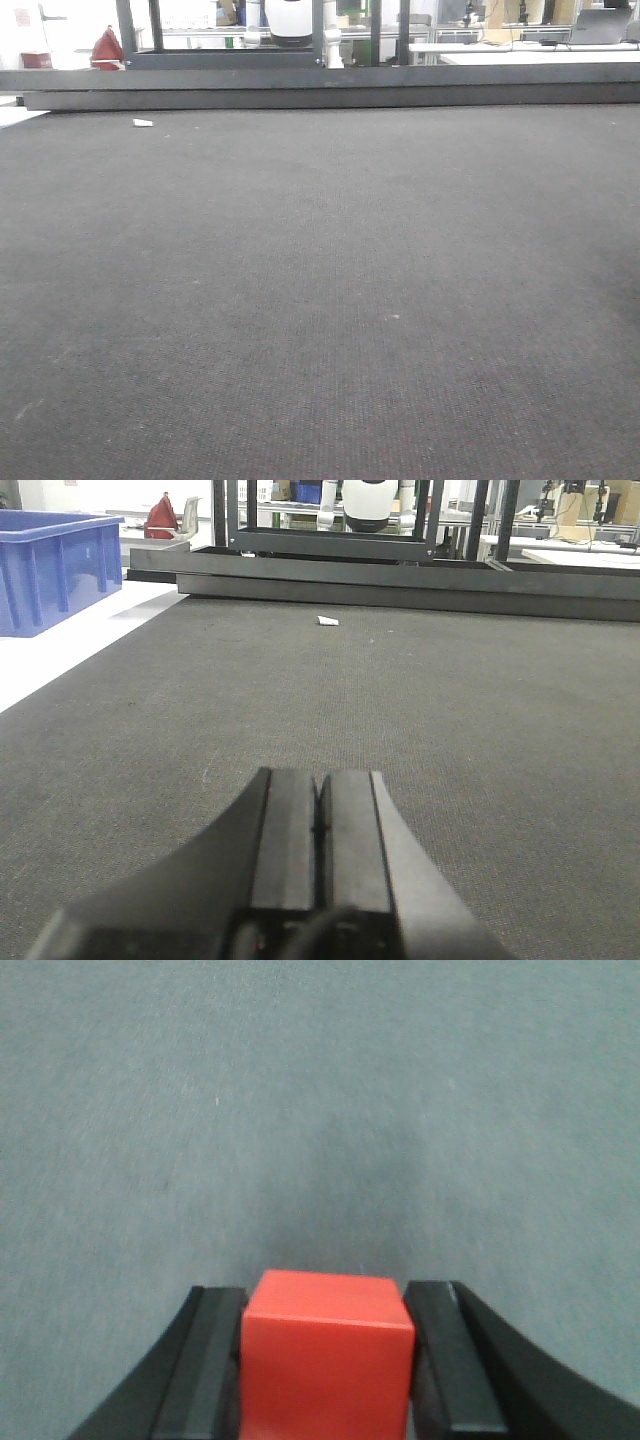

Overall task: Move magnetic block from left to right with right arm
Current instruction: 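Hold the red cube raised in the right gripper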

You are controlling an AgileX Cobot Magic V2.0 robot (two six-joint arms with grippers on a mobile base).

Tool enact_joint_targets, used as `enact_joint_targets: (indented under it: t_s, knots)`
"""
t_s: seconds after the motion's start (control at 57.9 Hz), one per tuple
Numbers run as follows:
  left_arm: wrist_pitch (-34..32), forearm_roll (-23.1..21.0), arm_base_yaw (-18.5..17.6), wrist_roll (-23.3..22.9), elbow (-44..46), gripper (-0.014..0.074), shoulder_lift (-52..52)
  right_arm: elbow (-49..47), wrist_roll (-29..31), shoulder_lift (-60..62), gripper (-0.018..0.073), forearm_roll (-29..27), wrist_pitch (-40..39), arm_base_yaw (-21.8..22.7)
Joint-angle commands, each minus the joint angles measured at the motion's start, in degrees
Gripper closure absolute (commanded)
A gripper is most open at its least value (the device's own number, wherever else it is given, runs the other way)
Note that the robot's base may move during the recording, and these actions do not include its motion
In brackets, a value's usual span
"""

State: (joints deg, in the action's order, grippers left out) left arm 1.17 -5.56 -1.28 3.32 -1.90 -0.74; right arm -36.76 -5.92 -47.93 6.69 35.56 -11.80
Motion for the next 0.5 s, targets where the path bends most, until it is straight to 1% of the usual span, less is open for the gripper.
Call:
enact_joint_targets:
  t_s: [0.0, 0.104, 0.225, 0.484]
  knots:
    - [-4.65, -0.27, -0.13, -0.34, -0.44, 0.0722, -0.72, 2.16, 0.68, 7.84, 0.0341, 0.15, -4.18, 0.15]
    - [-4.65, -0.27, -0.13, -0.34, -0.44, 0.0722, -0.72, 4.85, 0.68, 16.50, 0.0341, 0.27, -3.25, 0.15]
    - [-4.65, -0.27, -0.13, -0.34, -0.44, 0.0722, -0.72, 4.86, 0.68, 24.88, 0.0341, 0.56, -0.85, 0.15]
    - [-4.65, -0.27, -0.13, -0.34, -0.44, 0.0722, -0.72, 4.81, 0.68, 38.01, 0.0341, 2.78, -1.85, 0.15]
